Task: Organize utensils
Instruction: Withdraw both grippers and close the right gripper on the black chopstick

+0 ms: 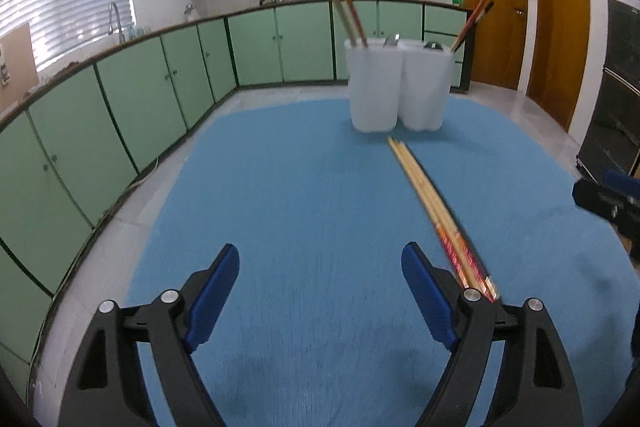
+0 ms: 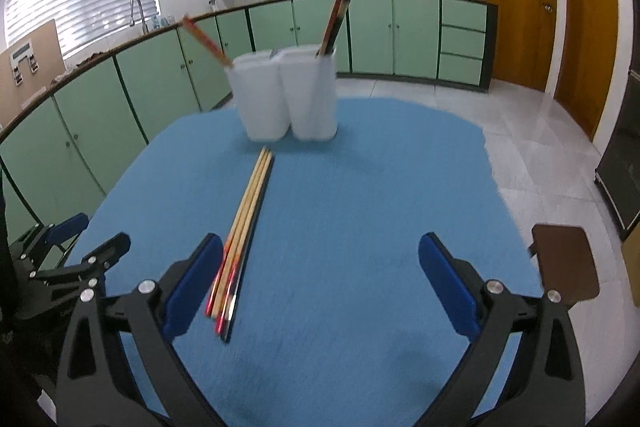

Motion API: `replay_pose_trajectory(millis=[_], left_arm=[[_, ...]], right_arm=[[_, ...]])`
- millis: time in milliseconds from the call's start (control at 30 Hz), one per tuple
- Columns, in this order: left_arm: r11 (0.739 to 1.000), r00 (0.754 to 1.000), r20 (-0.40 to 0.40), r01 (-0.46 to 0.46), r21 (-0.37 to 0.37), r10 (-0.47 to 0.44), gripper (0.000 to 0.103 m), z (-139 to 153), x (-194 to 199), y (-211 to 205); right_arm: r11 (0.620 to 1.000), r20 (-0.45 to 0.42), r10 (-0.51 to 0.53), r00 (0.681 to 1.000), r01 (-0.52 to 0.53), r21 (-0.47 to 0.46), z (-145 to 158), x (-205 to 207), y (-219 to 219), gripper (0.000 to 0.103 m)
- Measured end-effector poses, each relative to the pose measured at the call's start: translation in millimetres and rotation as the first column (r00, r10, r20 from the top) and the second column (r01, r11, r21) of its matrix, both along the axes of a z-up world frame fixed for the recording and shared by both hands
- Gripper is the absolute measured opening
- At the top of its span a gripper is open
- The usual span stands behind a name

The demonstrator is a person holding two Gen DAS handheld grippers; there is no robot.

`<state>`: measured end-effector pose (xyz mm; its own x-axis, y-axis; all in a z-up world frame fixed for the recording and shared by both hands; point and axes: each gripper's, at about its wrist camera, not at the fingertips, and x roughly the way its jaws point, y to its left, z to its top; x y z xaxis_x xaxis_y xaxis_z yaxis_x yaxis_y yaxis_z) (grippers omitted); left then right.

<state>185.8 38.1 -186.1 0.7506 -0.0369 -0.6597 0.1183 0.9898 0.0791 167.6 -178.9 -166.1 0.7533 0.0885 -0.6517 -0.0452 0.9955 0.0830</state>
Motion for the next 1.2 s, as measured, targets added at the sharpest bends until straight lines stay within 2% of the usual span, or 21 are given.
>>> replay_pose_trajectory(millis=[233,333,500,567,733,900,1067,1200], left_arm=[[1.0,0.998,-0.056,-0.008,0.025,0.009,0.082,-18.9,-5.5,2.9],[1.0,0.997,-0.076,-0.013,0.023,0.015,0.082,-24.2,-7.5,6.7],[0.999,0.995,-0.095,-0.028,0.028,0.031,0.082,-29.1,-10.9,15.5],[0.999,0.994,-0.1,-0.04,0.021,0.042,0.082,-29.6,-10.5,19.6],[0.999,0.993,-0.103,-0.049,0.015,0.05,0.082,-29.8,-9.2,22.8],[0.999,0.994,-0.103,-0.039,0.025,0.041,0.083,-30.8,-8.3,19.0],[0.999,0.994,-0.105,-0.039,0.025,0.041,0.084,-32.4,-8.3,17.8],[0.999,0.993,-0.107,-0.043,0.02,0.045,0.085,-33.1,-7.6,16.6]], right_arm=[[1.0,-0.066,0.025,0.998,-0.025,-0.01,-29.0,-11.9,21.6,0.092],[0.999,-0.091,0.036,0.995,-0.036,0.0,-38.8,-14.8,28.2,0.083],[0.998,-0.133,0.062,0.989,-0.061,0.009,-48.6,-17.6,38.3,0.073],[0.997,-0.142,0.076,0.987,-0.076,0.004,-50.3,-18.2,43.1,0.065],[0.995,-0.169,0.1,0.981,-0.102,-0.006,-53.8,-16.6,49.1,0.055],[0.995,-0.184,0.092,0.979,-0.096,-0.014,-55.8,-14.6,47.4,0.052],[0.998,-0.17,0.038,0.985,-0.046,-0.046,-52.0,-17.0,40.1,0.052],[0.995,-0.169,0.099,0.981,-0.098,0.017,-50.6,-24.3,37.3,0.051]])
